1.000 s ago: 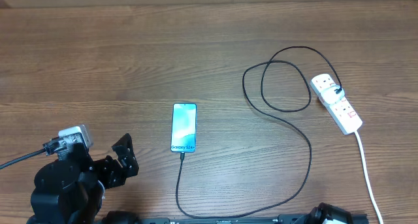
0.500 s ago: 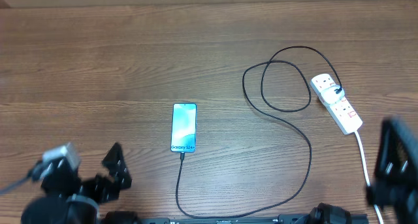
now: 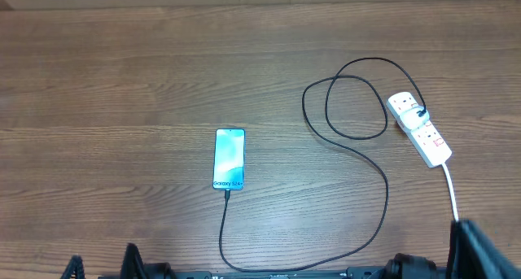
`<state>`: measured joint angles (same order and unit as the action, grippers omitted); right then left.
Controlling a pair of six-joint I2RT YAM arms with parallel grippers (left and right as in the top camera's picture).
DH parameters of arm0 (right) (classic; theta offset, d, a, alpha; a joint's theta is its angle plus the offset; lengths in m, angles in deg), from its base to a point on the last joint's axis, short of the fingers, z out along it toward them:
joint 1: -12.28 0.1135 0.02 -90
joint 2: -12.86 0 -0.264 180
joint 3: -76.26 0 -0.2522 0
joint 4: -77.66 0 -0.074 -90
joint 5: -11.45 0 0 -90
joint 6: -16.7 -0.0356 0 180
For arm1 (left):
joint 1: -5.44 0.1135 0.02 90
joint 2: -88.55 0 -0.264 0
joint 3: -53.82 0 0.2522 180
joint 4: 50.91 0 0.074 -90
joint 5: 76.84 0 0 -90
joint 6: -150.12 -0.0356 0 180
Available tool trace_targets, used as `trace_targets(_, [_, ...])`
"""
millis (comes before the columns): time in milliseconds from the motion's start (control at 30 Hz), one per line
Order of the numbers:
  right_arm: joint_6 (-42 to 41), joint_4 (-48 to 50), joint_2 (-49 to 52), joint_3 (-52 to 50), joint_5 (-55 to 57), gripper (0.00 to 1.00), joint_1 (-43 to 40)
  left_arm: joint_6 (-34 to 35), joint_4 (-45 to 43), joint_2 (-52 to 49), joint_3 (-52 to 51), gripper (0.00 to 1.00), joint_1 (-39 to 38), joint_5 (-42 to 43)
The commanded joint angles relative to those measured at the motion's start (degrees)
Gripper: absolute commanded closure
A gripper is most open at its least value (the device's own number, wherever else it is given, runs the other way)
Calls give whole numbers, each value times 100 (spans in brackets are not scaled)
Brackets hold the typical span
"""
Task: Plug charger to phone and switch on socket
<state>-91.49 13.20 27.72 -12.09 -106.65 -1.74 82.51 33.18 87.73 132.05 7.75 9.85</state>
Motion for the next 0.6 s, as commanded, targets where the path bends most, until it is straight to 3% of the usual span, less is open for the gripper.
trace_targets(0, [68,-118,-356,105,-7,94,219,79,680,48,22,0,42,-70])
trace_targets(167, [658,-129,-857,160,157,91,592,210,1421,50,17,0,42,52])
trace_targets(300, [678,-205,-1276,339,780,91,719,208,1545,50,15,0,42,105])
trace_targets(567, [979,-295,-1460,702,859,91,1147,208,1545,52,15,0,42,105])
